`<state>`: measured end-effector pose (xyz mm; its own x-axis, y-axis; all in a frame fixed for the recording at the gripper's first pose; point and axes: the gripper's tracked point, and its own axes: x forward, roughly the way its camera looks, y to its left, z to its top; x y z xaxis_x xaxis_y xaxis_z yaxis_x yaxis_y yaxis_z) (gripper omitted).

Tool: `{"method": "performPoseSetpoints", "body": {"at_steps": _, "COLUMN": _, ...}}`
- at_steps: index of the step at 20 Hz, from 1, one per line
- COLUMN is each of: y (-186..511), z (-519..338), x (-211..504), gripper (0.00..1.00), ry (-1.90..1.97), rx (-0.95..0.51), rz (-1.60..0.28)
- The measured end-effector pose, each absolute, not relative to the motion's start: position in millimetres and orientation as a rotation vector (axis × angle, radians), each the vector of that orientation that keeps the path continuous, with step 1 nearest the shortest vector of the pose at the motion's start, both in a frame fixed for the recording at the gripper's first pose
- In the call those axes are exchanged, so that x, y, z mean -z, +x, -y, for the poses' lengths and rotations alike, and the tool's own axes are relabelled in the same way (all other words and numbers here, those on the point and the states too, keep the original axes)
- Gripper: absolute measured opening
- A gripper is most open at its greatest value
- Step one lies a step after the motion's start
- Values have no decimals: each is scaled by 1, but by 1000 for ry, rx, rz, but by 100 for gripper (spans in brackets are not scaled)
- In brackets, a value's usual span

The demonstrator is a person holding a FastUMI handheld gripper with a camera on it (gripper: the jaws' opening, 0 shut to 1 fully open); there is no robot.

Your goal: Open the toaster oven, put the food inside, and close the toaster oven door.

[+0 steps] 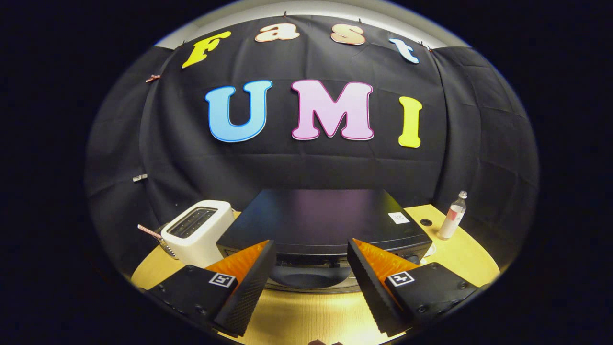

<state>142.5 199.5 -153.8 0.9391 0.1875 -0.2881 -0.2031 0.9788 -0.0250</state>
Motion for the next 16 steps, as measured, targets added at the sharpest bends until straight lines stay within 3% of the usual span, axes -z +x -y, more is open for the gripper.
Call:
{"method": "performPoseSetpoints", "body": {"at_steps": 10, "y": 151, "z": -199, "x": 191, "gripper": 98, "ry": -62, "rx": -184, "rz": -354}}
{"method": "performPoseSetpoints", "body": {"at_steps": 16, "y": 107, "z": -185, "x": 209, "gripper": 98, "ry": -59, "rx": -196, "rz": -404}}
